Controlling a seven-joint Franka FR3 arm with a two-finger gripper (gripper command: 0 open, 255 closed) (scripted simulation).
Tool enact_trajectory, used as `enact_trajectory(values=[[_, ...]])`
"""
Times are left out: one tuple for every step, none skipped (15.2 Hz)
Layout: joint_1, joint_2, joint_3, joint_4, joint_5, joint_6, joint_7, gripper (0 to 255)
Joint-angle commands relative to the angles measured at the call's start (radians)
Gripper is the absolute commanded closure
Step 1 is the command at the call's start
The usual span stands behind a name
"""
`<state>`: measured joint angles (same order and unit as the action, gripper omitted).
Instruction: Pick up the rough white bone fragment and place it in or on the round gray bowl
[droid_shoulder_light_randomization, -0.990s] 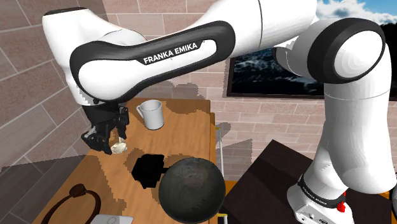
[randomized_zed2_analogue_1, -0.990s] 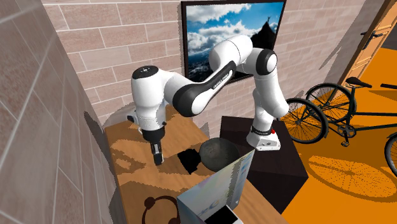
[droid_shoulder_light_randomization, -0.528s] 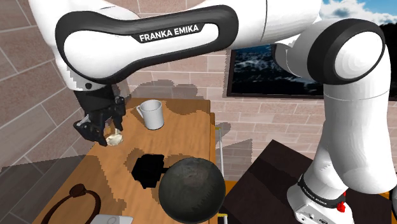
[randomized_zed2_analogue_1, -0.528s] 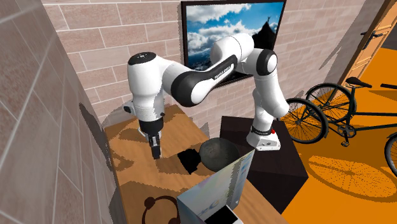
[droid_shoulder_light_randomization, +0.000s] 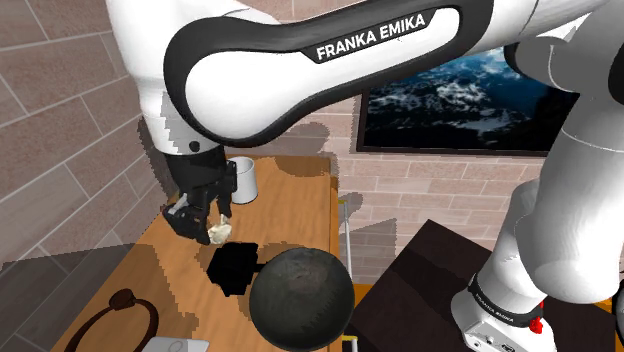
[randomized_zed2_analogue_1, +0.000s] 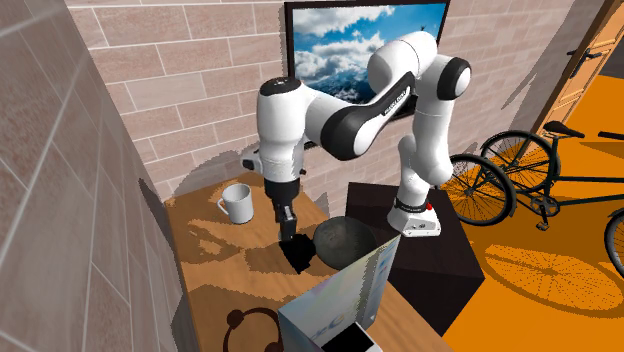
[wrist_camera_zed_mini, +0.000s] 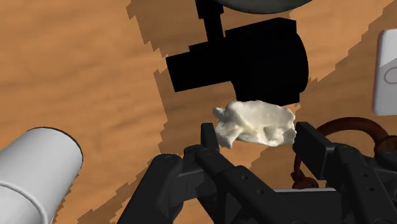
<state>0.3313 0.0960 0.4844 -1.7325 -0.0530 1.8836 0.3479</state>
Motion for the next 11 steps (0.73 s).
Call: enact_trajectory(values=[[-0.002,-0.082,0.007,-0.089,0.039,0.017,-0.001,255],[-0.002,-0.123,0.008,-0.133,0.060,0.024,-0.006,255],[0.000,-0.165,0.008,-0.176,0.080,0.031,-0.010,255],[0.003,-0.206,0.008,-0.217,0.101,0.035,-0.015,255],[0.008,-0.246,0.007,-0.257,0.121,0.039,-0.019,255],[0.013,-0.287,0.006,-0.295,0.141,0.041,-0.023,255],[0.021,-0.326,0.004,-0.332,0.160,0.041,-0.026,255],[0.030,-0.366,0.002,-0.367,0.178,0.040,-0.029,255],[0.039,-0.405,0.000,-0.401,0.196,0.038,-0.031,255],[0.050,-0.444,-0.002,-0.434,0.214,0.035,-0.032,255],[0.063,-0.489,-0.004,-0.471,0.233,0.029,-0.033,255]])
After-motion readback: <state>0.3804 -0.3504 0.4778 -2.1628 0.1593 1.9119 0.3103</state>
